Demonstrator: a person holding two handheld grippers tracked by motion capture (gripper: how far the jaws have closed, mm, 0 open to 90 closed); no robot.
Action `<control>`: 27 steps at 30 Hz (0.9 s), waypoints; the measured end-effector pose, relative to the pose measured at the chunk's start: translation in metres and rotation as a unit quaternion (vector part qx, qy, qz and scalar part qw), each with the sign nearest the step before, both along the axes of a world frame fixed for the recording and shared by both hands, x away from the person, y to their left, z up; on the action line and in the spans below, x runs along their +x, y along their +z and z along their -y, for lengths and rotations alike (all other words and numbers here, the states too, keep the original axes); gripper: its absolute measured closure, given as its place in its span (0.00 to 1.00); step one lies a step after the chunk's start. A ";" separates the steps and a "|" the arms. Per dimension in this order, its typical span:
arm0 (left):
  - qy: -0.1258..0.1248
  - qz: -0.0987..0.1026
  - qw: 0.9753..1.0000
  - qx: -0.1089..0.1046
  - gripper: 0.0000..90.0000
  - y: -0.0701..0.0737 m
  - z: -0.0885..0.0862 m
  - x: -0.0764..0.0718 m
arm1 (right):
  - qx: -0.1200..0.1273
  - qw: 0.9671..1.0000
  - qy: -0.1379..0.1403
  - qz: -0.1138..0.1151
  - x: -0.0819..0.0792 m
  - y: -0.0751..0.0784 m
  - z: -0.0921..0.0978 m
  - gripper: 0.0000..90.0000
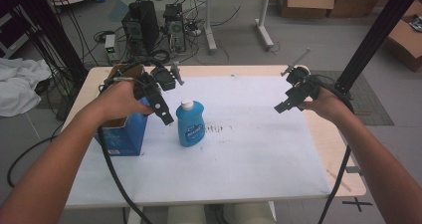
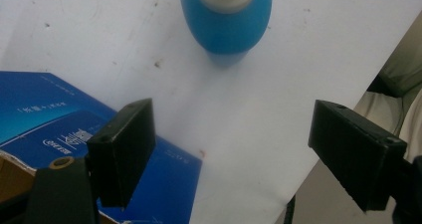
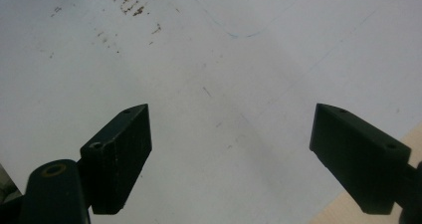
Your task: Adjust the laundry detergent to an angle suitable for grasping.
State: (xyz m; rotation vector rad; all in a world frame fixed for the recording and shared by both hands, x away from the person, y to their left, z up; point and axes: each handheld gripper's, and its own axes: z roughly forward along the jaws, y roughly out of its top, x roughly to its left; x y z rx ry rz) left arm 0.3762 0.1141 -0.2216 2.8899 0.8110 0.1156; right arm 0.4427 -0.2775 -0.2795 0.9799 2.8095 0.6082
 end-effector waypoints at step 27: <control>0.015 0.015 1.000 -0.004 0.21 0.004 -0.005 -0.006 | -0.002 1.000 0.014 0.002 -0.003 0.003 -0.008 0.19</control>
